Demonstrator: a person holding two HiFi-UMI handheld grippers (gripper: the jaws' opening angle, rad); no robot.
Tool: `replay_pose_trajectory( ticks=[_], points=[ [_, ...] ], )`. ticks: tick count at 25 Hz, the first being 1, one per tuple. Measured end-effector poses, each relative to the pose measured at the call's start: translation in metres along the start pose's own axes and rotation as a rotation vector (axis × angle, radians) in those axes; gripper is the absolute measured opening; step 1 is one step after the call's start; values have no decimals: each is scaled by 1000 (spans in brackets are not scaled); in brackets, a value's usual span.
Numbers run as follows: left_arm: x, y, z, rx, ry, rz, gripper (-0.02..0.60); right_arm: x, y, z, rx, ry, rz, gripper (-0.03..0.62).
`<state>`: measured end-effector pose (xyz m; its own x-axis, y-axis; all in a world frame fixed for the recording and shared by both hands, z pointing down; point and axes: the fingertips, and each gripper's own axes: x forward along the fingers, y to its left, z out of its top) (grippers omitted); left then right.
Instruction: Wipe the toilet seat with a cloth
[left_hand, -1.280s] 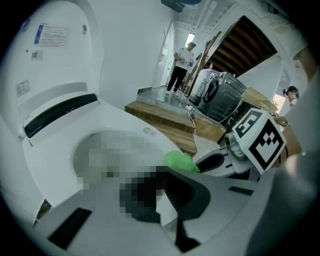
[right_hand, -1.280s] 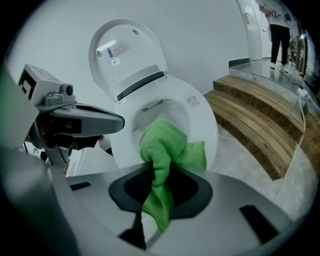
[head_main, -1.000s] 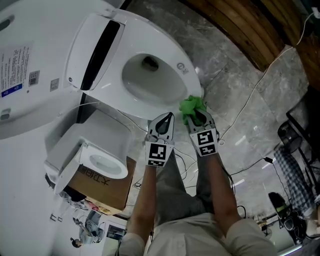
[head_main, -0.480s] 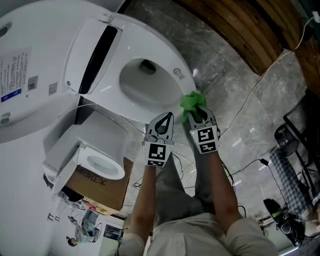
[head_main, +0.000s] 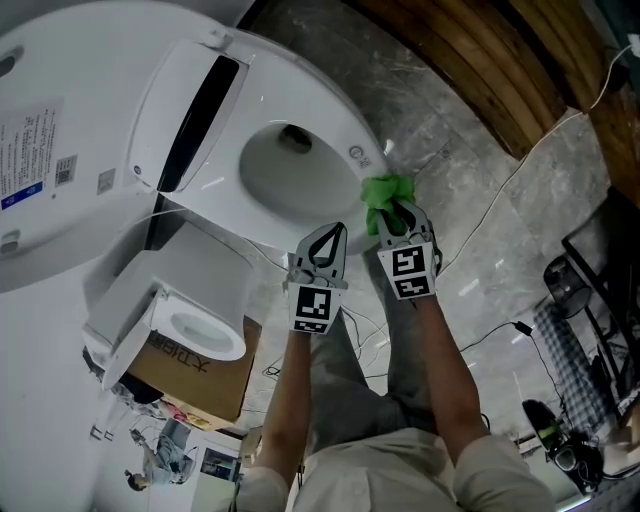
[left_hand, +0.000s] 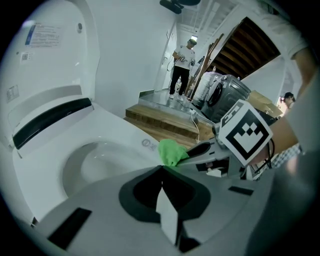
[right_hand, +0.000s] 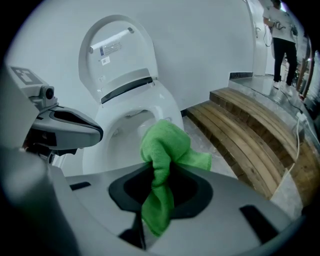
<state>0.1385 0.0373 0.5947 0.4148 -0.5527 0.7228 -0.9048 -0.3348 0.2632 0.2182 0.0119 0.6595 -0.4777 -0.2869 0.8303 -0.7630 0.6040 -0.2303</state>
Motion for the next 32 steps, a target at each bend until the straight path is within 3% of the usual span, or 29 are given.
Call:
replay_pose_trajectory(
  ticks=[11, 32],
  points=[
    [9, 23, 15, 11, -11, -5, 12, 17, -11, 34, -31, 10, -48, 94],
    [5, 86, 59, -15, -77, -43, 12, 46, -21, 96, 19, 12, -160, 94]
  ],
)
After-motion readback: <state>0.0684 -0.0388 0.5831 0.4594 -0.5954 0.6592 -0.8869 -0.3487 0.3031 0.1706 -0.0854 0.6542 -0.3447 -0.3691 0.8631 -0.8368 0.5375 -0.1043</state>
